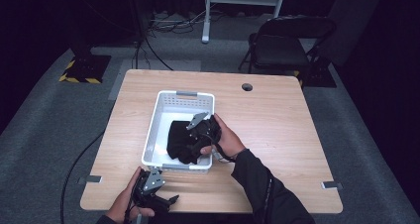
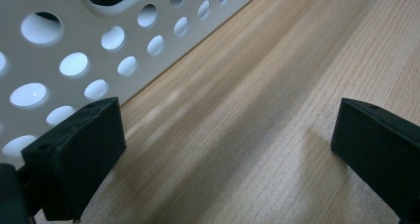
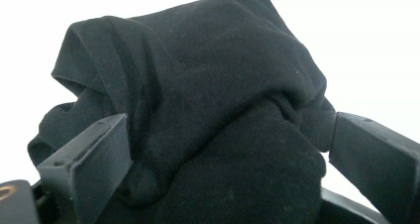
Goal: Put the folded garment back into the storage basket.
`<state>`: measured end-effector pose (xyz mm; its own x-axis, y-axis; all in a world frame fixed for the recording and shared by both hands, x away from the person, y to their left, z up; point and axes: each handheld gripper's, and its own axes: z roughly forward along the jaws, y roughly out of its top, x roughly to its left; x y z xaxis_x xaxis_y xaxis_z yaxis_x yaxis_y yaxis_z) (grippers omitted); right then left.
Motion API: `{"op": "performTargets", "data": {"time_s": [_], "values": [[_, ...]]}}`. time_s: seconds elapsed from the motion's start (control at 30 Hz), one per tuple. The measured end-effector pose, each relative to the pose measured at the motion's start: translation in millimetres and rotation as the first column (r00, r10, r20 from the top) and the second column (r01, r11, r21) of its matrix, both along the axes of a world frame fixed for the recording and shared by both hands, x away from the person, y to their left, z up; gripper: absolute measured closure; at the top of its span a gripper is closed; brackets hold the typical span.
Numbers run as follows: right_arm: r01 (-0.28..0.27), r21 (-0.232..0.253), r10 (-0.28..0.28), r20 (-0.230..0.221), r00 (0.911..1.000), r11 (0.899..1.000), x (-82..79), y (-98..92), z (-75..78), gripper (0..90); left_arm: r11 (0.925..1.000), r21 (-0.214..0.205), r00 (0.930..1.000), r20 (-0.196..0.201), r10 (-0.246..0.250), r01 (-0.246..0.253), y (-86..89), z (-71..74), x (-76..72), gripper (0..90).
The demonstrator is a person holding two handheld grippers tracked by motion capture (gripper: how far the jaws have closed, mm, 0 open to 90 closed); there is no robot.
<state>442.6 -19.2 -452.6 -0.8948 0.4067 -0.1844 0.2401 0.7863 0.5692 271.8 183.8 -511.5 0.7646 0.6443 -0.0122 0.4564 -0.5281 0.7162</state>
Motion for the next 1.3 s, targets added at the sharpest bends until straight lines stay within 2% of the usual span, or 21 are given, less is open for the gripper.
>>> {"op": "performTargets", "data": {"time_s": [0.3,0.43,1.3], "values": [[-0.009,-0.010,0.009,0.028,0.9996,1.000,-1.8,-1.9,3.1,3.6,1.0000,0.000,1.0000,0.000,0.000,0.000,0.0,0.0,0.0,0.2],[-0.008,0.006,0.008,0.023,0.9997,1.000,-2.5,-5.3,5.8,3.9,1.0000,-0.001,1.0000,0.000,0.001,-0.001,0.0,0.0,0.0,0.2],[-0.008,0.025,0.006,0.088,0.9961,1.000,-17.2,-27.5,36.7,4.6,1.0000,-0.001,1.0000,0.000,0.000,0.000,0.0,0.0,0.0,0.3]]}}
